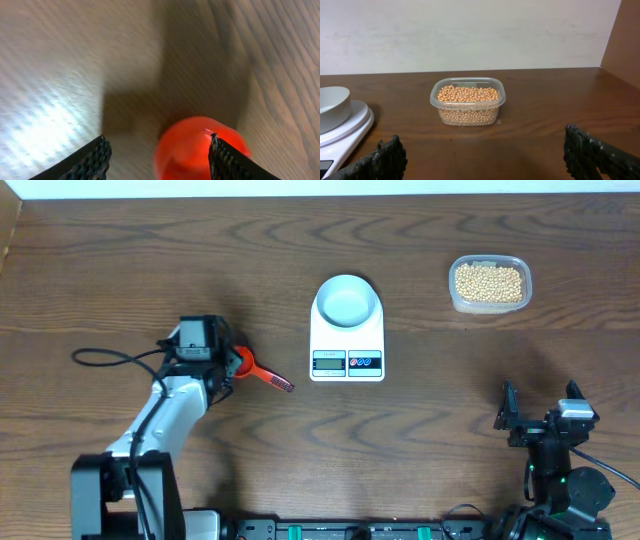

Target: Scoop item into bowl and weigh 50g on scale

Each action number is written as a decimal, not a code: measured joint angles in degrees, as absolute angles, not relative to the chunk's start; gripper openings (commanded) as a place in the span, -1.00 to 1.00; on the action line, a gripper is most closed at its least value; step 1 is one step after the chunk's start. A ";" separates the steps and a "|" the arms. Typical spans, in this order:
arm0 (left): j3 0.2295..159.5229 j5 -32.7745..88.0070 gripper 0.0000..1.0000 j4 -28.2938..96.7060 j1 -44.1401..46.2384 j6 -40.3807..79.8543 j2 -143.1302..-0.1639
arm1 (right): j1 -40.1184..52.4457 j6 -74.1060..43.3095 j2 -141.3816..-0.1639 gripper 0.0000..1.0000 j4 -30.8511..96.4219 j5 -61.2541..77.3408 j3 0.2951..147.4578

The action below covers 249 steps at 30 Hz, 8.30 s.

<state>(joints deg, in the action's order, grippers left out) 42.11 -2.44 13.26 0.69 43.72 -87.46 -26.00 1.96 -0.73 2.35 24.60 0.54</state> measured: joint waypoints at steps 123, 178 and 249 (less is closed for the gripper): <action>53.08 16.27 -0.86 -5.98 10.35 56.84 -83.99 | 19.57 -21.39 -87.68 0.30 -45.15 26.52 44.82; 53.08 27.14 -0.86 -8.16 12.23 59.96 -84.01 | 24.97 -13.15 -87.81 -0.98 -39.33 34.30 45.06; 53.34 17.65 0.68 16.23 11.75 6.48 -83.57 | -5.45 -42.48 -87.94 -0.98 -51.35 34.92 45.06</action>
